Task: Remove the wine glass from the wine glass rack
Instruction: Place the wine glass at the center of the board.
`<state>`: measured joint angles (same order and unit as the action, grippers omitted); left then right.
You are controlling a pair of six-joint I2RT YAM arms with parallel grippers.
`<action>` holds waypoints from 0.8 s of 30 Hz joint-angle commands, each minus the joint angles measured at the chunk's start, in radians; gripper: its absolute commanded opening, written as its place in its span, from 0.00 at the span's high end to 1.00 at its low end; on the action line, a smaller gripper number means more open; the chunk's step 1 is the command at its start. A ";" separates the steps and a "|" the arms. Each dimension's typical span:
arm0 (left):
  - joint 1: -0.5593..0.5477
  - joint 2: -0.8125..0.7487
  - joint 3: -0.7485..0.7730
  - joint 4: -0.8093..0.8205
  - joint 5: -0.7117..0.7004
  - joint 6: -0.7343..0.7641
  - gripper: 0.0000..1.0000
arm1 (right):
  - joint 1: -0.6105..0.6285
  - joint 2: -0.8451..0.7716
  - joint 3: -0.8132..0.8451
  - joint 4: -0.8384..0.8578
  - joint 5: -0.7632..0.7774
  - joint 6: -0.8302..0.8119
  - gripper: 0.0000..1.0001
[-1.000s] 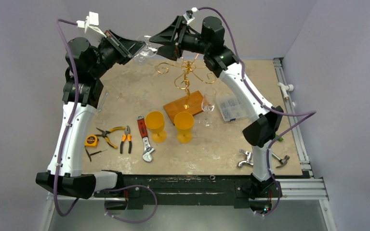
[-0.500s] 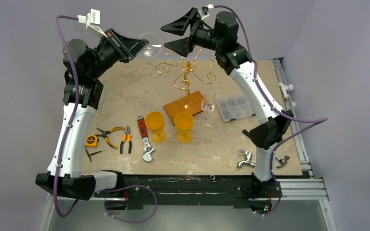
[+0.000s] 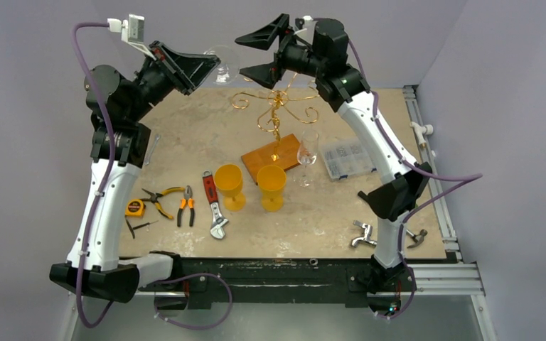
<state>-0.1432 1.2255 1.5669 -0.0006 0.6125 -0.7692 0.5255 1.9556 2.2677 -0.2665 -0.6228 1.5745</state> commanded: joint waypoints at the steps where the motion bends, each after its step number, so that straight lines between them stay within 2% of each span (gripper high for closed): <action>1: -0.018 -0.041 -0.003 0.135 0.012 0.062 1.00 | 0.016 -0.018 0.015 0.062 -0.027 0.058 0.18; 19: -0.059 -0.100 -0.104 0.303 -0.014 0.170 1.00 | 0.069 0.007 0.024 0.163 -0.058 0.213 0.15; 24: -0.068 -0.100 -0.113 0.337 0.005 0.178 1.00 | 0.085 0.016 0.037 0.164 -0.059 0.222 0.18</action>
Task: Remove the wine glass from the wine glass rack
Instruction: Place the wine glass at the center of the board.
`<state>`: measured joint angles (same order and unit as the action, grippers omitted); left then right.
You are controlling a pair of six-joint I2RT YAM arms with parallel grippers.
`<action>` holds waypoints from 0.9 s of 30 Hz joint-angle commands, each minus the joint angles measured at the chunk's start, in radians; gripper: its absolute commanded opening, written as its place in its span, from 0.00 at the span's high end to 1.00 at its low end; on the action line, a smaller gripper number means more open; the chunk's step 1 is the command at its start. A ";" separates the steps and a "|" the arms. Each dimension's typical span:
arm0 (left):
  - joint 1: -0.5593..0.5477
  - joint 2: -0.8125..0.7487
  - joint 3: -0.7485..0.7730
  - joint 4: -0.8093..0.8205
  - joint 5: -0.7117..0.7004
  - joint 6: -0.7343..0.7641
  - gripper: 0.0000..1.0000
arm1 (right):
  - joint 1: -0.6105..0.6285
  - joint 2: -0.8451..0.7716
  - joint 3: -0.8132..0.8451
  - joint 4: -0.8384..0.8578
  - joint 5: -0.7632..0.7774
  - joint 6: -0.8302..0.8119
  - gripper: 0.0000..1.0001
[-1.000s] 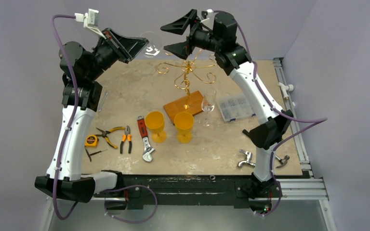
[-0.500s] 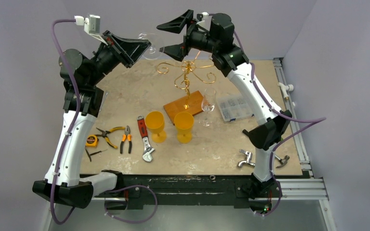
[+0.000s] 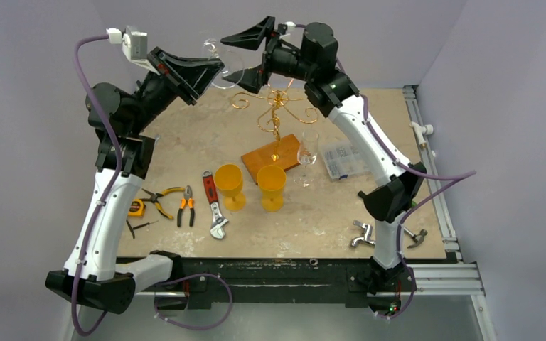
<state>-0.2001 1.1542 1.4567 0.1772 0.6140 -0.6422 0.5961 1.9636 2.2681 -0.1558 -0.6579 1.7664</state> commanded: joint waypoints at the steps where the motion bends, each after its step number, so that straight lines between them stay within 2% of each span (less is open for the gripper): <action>1: -0.013 -0.031 -0.007 0.168 0.006 0.052 1.00 | 0.016 0.008 0.037 0.055 -0.023 0.032 0.19; 6: -0.022 -0.037 -0.016 0.177 0.006 0.064 1.00 | 0.026 0.019 0.042 0.077 -0.023 0.046 0.28; 11: -0.024 -0.042 -0.020 0.179 0.003 0.070 1.00 | 0.040 0.031 0.056 0.095 -0.029 0.062 0.30; 14: -0.024 -0.043 -0.020 0.175 0.001 0.072 1.00 | 0.046 0.034 0.065 0.097 -0.022 0.065 0.37; 27: -0.034 -0.042 -0.021 0.173 -0.006 0.074 1.00 | 0.060 0.031 0.065 0.123 0.000 0.083 0.48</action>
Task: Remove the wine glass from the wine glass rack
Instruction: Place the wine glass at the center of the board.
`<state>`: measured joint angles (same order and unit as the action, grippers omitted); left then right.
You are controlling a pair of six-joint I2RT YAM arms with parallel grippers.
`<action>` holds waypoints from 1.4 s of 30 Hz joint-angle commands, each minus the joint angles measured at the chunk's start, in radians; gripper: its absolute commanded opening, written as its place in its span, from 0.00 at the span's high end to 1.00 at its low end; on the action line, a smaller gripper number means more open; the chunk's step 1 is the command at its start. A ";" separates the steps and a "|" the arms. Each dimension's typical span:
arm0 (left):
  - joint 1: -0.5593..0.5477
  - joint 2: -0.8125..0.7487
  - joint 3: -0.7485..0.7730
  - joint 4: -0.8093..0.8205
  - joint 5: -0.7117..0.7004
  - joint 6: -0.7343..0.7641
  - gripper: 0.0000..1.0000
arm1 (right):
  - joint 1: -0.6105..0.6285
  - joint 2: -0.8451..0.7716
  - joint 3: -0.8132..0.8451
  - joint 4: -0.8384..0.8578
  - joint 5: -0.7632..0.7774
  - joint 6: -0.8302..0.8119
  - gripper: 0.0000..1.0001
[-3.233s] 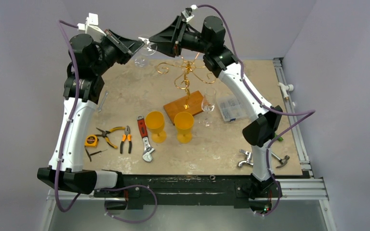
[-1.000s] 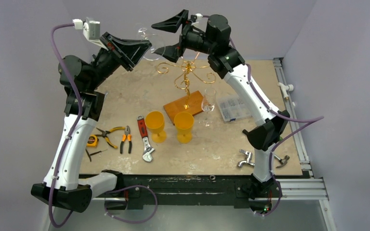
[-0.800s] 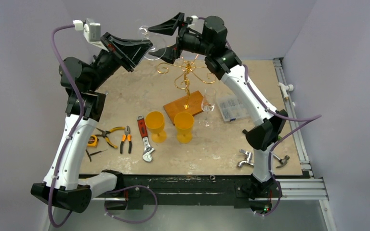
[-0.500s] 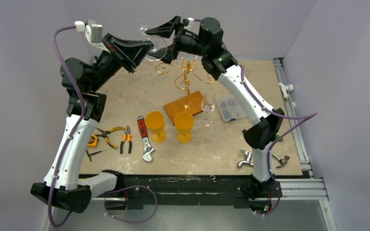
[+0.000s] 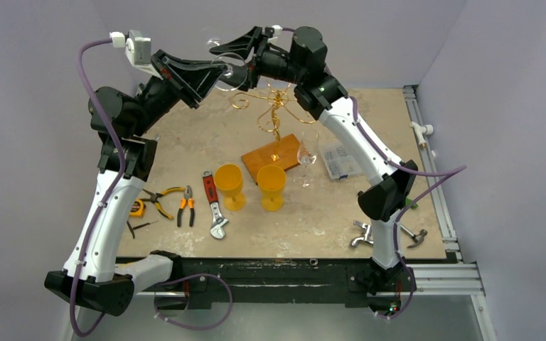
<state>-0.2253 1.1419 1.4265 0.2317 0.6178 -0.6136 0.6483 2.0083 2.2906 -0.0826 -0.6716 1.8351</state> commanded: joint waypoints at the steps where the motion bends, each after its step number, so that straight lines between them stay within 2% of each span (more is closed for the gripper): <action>1: -0.011 -0.029 0.008 0.118 -0.011 0.047 1.00 | 0.009 -0.014 0.044 0.050 0.014 0.015 0.49; 5: -0.013 -0.028 0.006 0.118 -0.018 0.046 1.00 | 0.014 -0.014 0.044 0.055 0.015 0.019 0.56; 10: -0.017 -0.025 0.006 0.118 -0.018 0.047 1.00 | 0.014 -0.014 0.044 0.059 0.015 0.015 0.79; 18: -0.019 -0.026 0.004 0.109 -0.016 0.048 1.00 | 0.014 -0.013 0.042 0.062 0.014 0.017 1.00; 39: -0.019 -0.062 -0.014 -0.020 -0.034 0.080 1.00 | 0.012 -0.008 0.046 0.187 0.064 0.021 1.00; 42: -0.019 -0.067 -0.015 -0.040 -0.045 0.081 0.97 | 0.012 -0.012 0.039 0.205 0.068 0.013 1.00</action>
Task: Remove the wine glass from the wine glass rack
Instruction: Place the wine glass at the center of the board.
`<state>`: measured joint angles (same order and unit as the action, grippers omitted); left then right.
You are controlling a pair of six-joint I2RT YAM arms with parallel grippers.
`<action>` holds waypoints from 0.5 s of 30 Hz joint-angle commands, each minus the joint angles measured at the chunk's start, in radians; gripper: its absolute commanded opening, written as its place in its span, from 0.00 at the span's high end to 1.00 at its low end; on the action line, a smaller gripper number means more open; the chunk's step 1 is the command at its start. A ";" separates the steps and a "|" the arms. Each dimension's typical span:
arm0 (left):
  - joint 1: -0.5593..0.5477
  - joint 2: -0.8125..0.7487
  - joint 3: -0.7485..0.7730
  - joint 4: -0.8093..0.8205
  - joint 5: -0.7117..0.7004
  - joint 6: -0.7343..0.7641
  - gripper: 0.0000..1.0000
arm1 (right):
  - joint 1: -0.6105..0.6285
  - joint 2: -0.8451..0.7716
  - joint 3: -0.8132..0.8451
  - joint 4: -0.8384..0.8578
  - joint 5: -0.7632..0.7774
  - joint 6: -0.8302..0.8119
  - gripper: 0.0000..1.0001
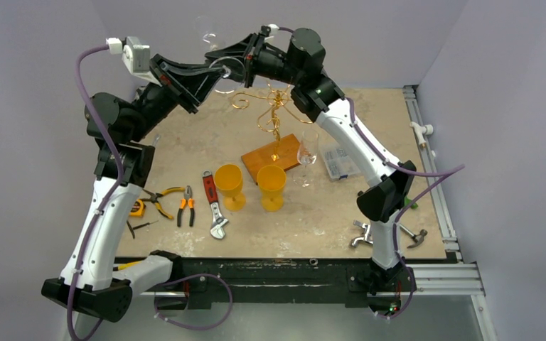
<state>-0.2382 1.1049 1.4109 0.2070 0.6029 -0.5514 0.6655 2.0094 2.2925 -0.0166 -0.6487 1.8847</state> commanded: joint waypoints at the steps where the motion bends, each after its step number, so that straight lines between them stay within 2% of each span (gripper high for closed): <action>1: -0.005 -0.030 0.000 -0.024 -0.036 0.020 0.96 | -0.006 -0.015 0.035 0.142 0.047 -0.041 1.00; 6: -0.006 -0.037 0.002 -0.060 -0.056 0.026 0.84 | -0.009 -0.020 0.025 0.159 0.050 -0.056 1.00; 10: -0.006 -0.038 0.009 -0.078 -0.052 0.027 0.66 | -0.010 -0.016 0.032 0.172 0.052 -0.058 1.00; 15: -0.006 -0.038 0.022 -0.096 -0.053 0.037 0.57 | -0.013 -0.007 0.050 0.173 0.052 -0.062 1.00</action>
<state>-0.2390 1.0821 1.4109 0.1192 0.5659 -0.5354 0.6556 2.0094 2.2921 0.0494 -0.6182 1.8496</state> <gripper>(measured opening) 0.406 0.074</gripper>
